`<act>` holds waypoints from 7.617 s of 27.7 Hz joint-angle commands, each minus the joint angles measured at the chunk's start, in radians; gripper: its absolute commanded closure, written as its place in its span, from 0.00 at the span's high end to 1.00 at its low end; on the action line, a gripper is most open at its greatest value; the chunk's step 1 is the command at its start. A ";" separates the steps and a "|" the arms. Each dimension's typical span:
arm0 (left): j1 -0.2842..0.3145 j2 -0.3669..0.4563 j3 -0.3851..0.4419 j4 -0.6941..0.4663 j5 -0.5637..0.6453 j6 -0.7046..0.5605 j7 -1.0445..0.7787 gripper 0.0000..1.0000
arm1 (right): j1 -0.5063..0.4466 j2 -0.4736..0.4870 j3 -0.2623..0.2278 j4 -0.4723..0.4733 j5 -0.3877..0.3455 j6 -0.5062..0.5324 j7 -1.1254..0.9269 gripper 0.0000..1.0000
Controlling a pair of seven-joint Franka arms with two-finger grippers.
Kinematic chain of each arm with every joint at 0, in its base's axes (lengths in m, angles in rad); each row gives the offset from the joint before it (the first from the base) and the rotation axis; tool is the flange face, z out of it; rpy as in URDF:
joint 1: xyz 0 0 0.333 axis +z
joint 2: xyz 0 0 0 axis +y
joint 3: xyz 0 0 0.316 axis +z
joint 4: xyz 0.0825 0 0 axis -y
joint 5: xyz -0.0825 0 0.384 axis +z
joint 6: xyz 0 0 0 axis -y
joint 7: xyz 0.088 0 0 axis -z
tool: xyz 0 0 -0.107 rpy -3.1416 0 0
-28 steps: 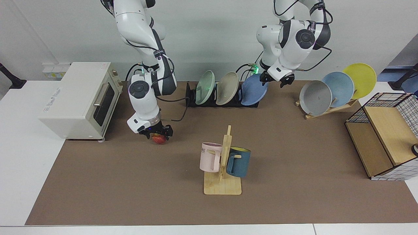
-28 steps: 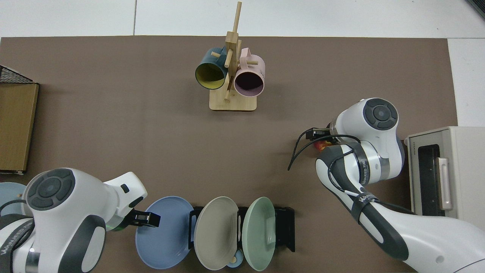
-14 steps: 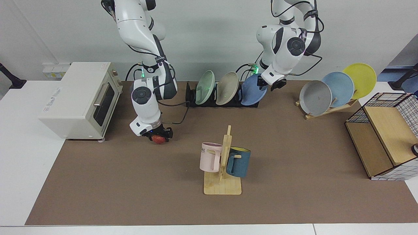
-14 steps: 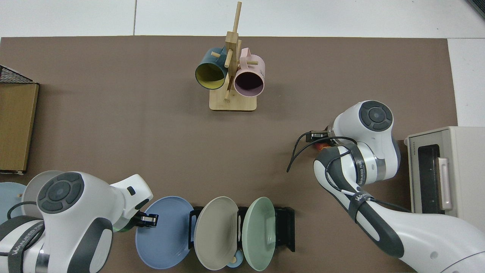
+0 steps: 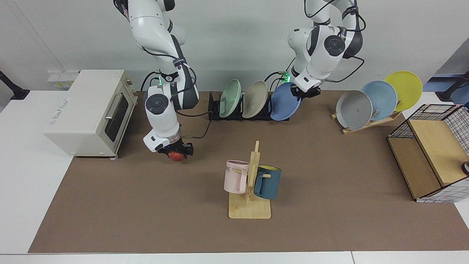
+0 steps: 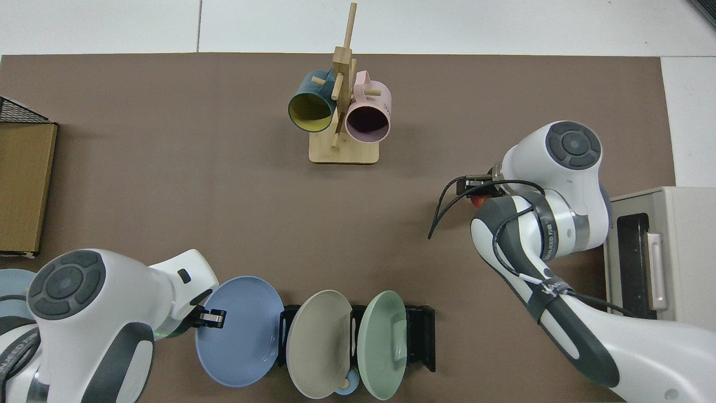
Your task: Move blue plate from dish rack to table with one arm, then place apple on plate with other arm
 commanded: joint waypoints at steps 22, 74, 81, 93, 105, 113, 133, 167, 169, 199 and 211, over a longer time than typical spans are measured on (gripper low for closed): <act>0.013 0.156 0.081 0.229 -0.088 0.057 -0.039 0.00 | -0.020 -0.190 0.005 0.197 -0.018 -0.333 -0.092 0.00; 0.028 0.407 -0.028 0.465 0.093 0.128 -0.161 0.69 | 0.084 -0.184 0.025 0.257 0.001 -0.398 0.010 0.00; 0.028 0.355 0.063 0.624 0.116 -0.162 0.011 0.88 | 0.159 -0.141 0.025 0.257 0.001 -0.336 0.140 0.00; 0.031 0.308 0.135 0.730 0.120 -0.252 0.133 1.00 | 0.317 0.005 0.022 0.310 -0.004 -0.253 0.410 0.00; 0.033 0.301 0.133 0.730 0.119 -0.247 0.133 1.00 | 0.432 0.186 0.017 0.378 -0.015 -0.163 0.655 0.00; 0.053 0.273 0.140 0.730 0.117 -0.252 0.125 1.00 | 0.469 0.312 0.011 0.471 -0.015 -0.126 0.732 0.00; 0.042 0.258 0.135 0.730 0.120 -0.313 0.123 1.00 | 0.423 0.346 0.023 0.508 -0.001 -0.163 0.718 1.00; 0.053 0.241 0.136 0.731 0.174 -0.310 0.113 1.00 | -0.127 -0.256 0.002 0.180 -0.004 -0.338 -0.384 1.00; 0.053 0.238 0.136 0.730 0.174 -0.311 0.113 1.00 | -0.152 -0.280 0.002 0.156 -0.004 -0.338 -0.420 1.00; 0.053 0.238 0.136 0.731 0.174 -0.311 0.113 1.00 | -0.223 -0.342 0.016 0.191 -0.010 -0.477 -0.342 1.00; 0.053 0.238 0.136 0.731 0.174 -0.311 0.113 1.00 | -0.215 -0.337 0.017 0.203 -0.024 -0.467 -0.303 1.00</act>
